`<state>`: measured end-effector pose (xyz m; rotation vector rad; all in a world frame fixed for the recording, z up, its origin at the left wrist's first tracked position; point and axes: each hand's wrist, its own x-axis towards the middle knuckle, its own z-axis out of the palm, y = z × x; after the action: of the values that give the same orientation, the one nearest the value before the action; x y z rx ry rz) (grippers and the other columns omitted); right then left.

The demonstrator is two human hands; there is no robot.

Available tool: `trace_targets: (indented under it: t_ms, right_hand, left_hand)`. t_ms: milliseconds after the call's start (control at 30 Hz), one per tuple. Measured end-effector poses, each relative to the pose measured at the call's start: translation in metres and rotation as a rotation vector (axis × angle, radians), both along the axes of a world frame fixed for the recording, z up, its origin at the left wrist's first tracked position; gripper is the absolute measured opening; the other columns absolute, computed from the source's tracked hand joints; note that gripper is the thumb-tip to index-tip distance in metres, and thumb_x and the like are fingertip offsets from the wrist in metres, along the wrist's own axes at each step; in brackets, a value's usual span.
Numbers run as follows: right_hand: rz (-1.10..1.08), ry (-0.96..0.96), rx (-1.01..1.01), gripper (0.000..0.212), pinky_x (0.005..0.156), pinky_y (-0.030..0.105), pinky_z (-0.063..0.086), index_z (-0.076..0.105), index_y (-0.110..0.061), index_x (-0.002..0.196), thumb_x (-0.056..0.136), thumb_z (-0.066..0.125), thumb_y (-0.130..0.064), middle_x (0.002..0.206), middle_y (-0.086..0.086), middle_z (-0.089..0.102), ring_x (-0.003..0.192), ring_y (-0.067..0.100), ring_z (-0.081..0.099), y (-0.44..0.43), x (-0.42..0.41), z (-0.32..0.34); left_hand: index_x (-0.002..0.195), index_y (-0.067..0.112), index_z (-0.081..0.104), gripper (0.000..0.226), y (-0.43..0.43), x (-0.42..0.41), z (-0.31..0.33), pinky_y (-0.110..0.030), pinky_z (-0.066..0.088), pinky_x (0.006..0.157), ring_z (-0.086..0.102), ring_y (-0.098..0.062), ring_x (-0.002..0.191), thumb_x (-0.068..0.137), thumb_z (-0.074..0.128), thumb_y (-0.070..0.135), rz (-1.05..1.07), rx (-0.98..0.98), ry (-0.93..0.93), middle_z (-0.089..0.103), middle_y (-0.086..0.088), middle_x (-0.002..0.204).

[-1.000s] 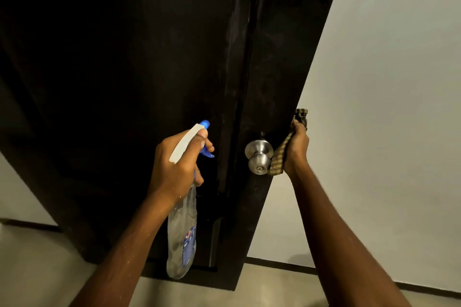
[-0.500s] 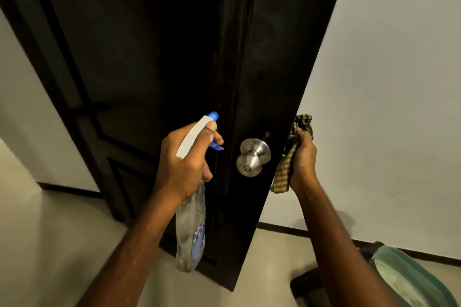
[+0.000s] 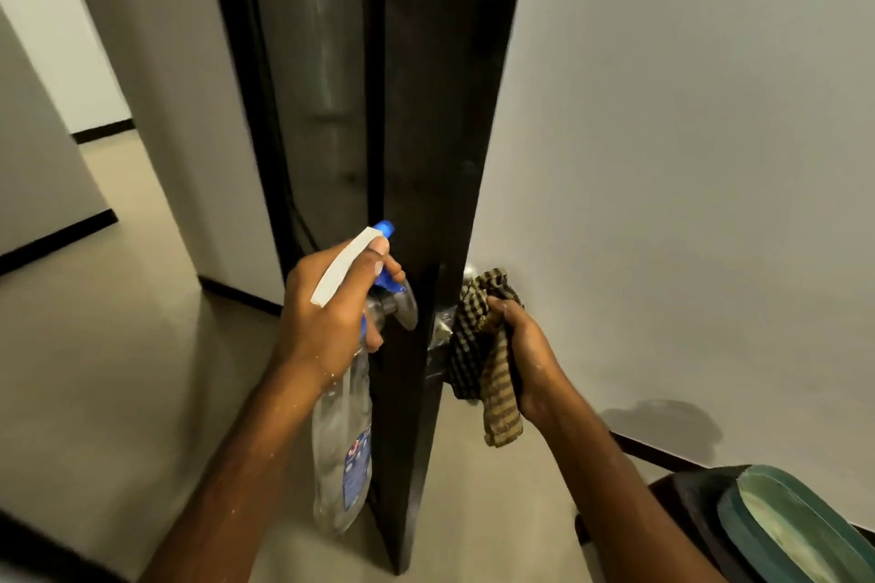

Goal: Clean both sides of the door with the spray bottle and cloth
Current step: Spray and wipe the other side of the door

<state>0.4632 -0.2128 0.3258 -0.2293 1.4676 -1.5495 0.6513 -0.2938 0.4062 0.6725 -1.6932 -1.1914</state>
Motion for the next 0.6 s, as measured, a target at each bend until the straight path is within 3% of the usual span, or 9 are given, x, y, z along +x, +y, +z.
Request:
trace_targets:
  t_ms: [33, 167, 267, 333, 433, 533, 600]
  right_hand:
    - [0.026, -0.021, 0.008, 0.046, 0.096, 0.049, 0.053, 0.066, -0.013, 0.124, 0.097, 0.051, -0.047, 0.114, 0.018, 0.072, 0.107, 0.037, 0.067, 0.003, 0.008, -0.003]
    - [-0.018, -0.098, -0.014, 0.042, 0.081, 0.041, 0.052, 0.064, -0.013, 0.124, 0.1, 0.049, -0.043, 0.118, 0.019, 0.069, 0.107, 0.036, 0.064, 0.014, 0.046, -0.01]
    - [-0.096, -0.124, -0.067, 0.037, 0.089, 0.045, 0.052, 0.064, -0.013, 0.123, 0.101, 0.05, -0.04, 0.122, 0.019, 0.067, 0.104, 0.036, 0.063, 0.013, 0.072, -0.011]
    - [-0.102, -0.092, -0.073, 0.039, 0.087, 0.045, 0.052, 0.063, -0.012, 0.126, 0.102, 0.05, -0.04, 0.123, 0.02, 0.067, 0.102, 0.035, 0.063, 0.004, 0.094, -0.009]
    - [-0.064, -0.016, -0.067, 0.043, 0.093, 0.049, 0.053, 0.06, -0.011, 0.131, 0.102, 0.051, -0.041, 0.12, 0.018, 0.068, 0.105, 0.035, 0.065, -0.02, 0.13, -0.004]
    - [0.005, 0.061, -0.149, 0.035, 0.095, 0.047, 0.053, 0.061, -0.014, 0.126, 0.103, 0.049, -0.038, 0.113, 0.012, 0.069, 0.104, 0.029, 0.065, -0.05, 0.171, 0.006]
    - [0.07, 0.156, -0.218, 0.029, 0.092, 0.043, 0.052, 0.064, -0.016, 0.121, 0.105, 0.047, -0.033, 0.108, 0.009, 0.069, 0.101, 0.025, 0.065, -0.07, 0.2, 0.01]
  left_hand:
    - [0.081, 0.006, 0.068, 0.042, 0.007, 0.013, 0.001, -0.025, 0.044, 0.041, 0.051, -0.021, 0.032, 0.093, 0.046, 0.04, 0.035, 0.0, -0.002, 0.073, -0.008, 0.083]
    - [0.083, 0.004, 0.066, 0.039, 0.029, 0.068, 0.0, -0.029, 0.044, 0.04, 0.05, -0.019, 0.034, 0.099, 0.044, 0.031, 0.191, -0.028, 0.004, 0.072, -0.009, 0.086]
    - [0.085, 0.007, 0.069, 0.039, 0.041, 0.107, -0.007, -0.043, 0.049, 0.043, 0.05, -0.02, 0.033, 0.097, 0.044, 0.036, 0.287, -0.017, -0.047, 0.073, -0.005, 0.084]
    - [0.084, 0.012, 0.069, 0.039, 0.045, 0.131, -0.011, -0.047, 0.05, 0.044, 0.052, -0.022, 0.034, 0.094, 0.045, 0.041, 0.35, 0.007, -0.072, 0.074, -0.002, 0.084]
    - [0.085, 0.01, 0.07, 0.041, 0.046, 0.165, -0.014, -0.037, 0.049, 0.044, 0.053, -0.023, 0.034, 0.097, 0.045, 0.041, 0.451, 0.022, -0.084, 0.073, 0.002, 0.076]
    - [0.085, 0.011, 0.068, 0.034, 0.038, 0.196, -0.018, -0.026, 0.048, 0.044, 0.052, -0.021, 0.034, 0.102, 0.045, 0.028, 0.556, 0.024, -0.06, 0.066, 0.011, 0.06]
    - [0.087, 0.012, 0.069, 0.032, 0.029, 0.214, -0.021, -0.026, 0.05, 0.044, 0.054, -0.022, 0.036, 0.1, 0.045, 0.029, 0.599, 0.013, -0.032, 0.069, 0.008, 0.067]
